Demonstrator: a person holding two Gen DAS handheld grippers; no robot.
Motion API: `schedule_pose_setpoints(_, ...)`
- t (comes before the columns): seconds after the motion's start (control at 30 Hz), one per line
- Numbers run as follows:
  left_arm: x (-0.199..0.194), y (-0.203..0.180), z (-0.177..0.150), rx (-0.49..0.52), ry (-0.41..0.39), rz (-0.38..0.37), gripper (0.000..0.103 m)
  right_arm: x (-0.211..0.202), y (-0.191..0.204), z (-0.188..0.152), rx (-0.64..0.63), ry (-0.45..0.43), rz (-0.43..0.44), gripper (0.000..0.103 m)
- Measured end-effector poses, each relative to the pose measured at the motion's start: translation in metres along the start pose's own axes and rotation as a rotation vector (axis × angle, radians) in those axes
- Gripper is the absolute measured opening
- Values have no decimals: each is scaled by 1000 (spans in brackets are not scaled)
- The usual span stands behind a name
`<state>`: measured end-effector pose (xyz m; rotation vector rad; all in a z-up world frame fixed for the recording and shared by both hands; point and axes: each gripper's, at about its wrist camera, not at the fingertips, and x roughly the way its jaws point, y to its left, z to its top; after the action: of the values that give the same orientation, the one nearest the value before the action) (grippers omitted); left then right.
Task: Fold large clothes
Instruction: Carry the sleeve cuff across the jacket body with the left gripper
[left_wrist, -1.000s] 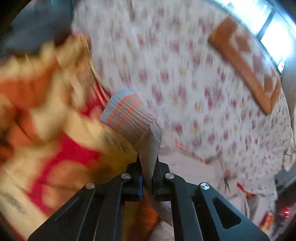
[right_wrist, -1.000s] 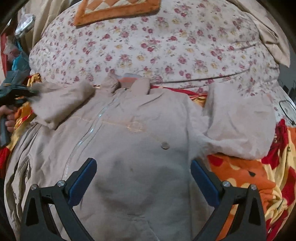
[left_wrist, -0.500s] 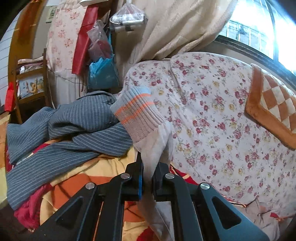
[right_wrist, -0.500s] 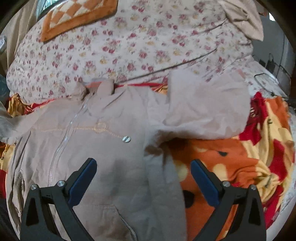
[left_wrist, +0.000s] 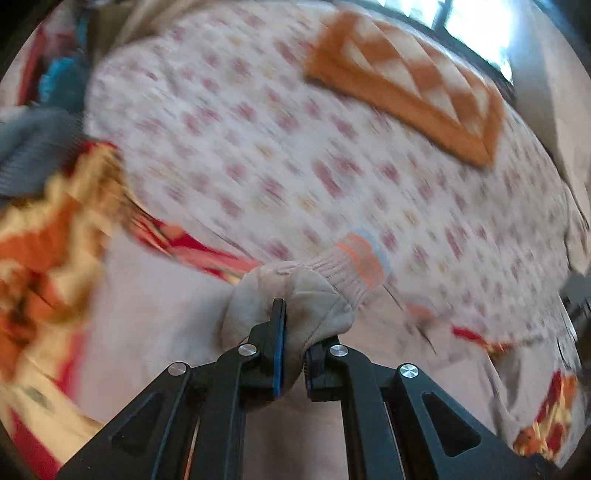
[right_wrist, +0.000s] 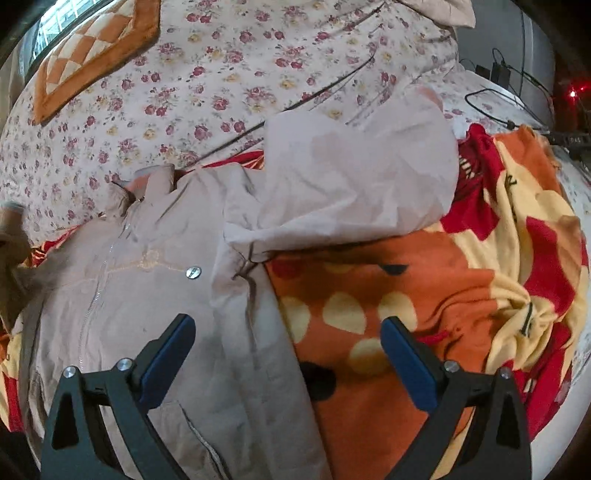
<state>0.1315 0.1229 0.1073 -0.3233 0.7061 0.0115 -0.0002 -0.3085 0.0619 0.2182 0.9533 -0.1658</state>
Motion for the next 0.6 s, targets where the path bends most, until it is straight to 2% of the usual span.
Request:
schedule_pose_setpoints(0.1, 21, -47, -31, 53, 57, -59, 2, 1, 2, 0, -2, -9, 3, 102)
schedule_pose_setpoints(0.17, 27, -91, -51, 112, 87, -134, 2, 4, 2, 1, 8, -9, 7, 102)
schedule_pose_setpoints(0.3, 34, -151, -76, 160, 116, -252, 2, 5, -2, 5, 48, -28, 9, 102)
schedule_pose_setpoints(0.47, 57, -195, -95, 163, 160, -284, 2, 3, -17, 8, 121, -57, -5, 102)
schedule_pose_setpoints(0.6, 69, -202, -109, 132, 212, -303, 2, 5, -21, 7, 153, -49, 9, 102)
